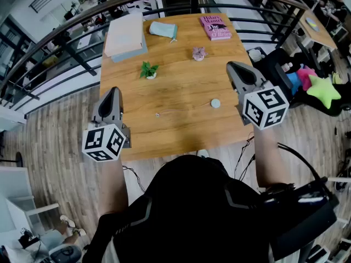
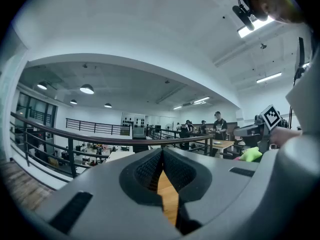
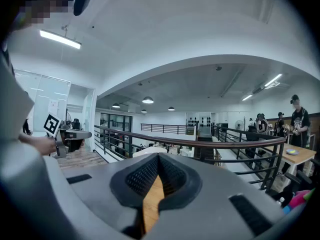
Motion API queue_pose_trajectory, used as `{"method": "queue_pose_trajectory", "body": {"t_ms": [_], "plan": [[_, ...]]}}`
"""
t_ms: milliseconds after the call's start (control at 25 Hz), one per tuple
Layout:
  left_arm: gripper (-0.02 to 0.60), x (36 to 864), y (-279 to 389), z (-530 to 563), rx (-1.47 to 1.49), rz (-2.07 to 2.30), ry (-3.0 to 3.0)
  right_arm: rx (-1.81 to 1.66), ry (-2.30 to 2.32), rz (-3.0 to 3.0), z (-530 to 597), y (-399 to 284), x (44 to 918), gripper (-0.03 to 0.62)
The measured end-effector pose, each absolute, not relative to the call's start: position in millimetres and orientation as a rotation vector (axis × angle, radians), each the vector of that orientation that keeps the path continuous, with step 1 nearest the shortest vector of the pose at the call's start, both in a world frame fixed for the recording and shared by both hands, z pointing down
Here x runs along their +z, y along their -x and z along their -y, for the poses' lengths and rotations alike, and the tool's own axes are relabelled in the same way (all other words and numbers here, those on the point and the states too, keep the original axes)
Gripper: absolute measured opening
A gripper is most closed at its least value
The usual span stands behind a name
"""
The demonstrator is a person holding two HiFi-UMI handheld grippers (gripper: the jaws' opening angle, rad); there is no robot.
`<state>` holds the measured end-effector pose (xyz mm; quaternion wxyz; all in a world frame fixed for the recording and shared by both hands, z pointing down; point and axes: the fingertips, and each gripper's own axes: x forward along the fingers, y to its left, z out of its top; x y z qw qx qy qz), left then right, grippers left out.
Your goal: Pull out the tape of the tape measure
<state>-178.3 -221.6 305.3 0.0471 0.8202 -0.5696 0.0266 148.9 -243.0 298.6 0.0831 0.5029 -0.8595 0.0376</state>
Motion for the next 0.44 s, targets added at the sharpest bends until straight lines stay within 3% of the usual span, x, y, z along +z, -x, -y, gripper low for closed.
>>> {"method": "queue_pose_trajectory", "body": {"t_ms": [440], "plan": [[0.031, 307.3, 180.0, 226.0, 0.114, 1.751, -2.493, 0.134, -1.508, 2.576, 247.5, -147.4, 301.4, 0.008]]}}
